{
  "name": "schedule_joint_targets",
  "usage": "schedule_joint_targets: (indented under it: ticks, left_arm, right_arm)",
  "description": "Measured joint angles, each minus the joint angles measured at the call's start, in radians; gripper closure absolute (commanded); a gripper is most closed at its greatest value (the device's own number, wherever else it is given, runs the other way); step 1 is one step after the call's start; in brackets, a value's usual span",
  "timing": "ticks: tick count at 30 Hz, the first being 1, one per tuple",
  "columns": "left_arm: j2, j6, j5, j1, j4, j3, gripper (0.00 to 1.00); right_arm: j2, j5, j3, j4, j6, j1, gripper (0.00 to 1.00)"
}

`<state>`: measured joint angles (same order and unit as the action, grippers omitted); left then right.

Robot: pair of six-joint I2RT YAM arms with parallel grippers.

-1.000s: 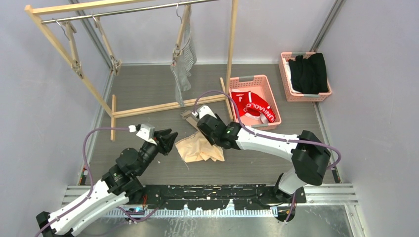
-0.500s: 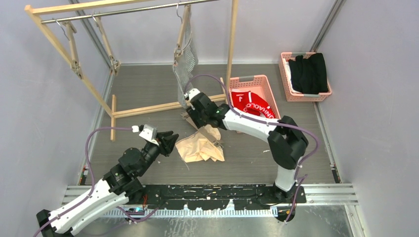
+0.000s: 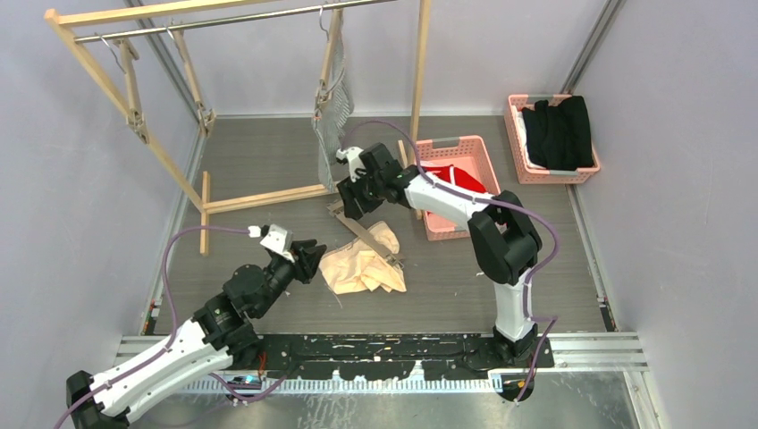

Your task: Remove the underwear clipped to the hanger

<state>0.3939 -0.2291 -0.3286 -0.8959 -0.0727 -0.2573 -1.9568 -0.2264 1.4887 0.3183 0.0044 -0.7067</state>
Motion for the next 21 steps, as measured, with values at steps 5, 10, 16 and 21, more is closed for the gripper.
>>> schedule_joint_targets:
  ticks: [5, 10, 16, 21]
  left_arm:
    - [0.014, -0.01, -0.002, -0.005, -0.005, 0.001, 0.69]
    - [0.013, -0.014, -0.009, -0.006, -0.006, 0.001, 0.69]
    - [0.014, -0.014, -0.009, -0.007, -0.006, 0.001, 0.7]
    - [0.014, -0.016, -0.009, -0.007, -0.006, 0.001, 0.7]
  right_arm:
    - [-0.037, -0.098, 0.0, 0.0, -0.011, -0.01, 0.36]
    - [-0.079, -0.126, 0.003, 0.001, -0.016, -0.011, 0.31]
    - [-0.126, -0.108, 0.01, -0.003, -0.026, -0.011, 0.28]
    - [-0.156, -0.093, 0.026, -0.006, -0.03, -0.011, 0.28]
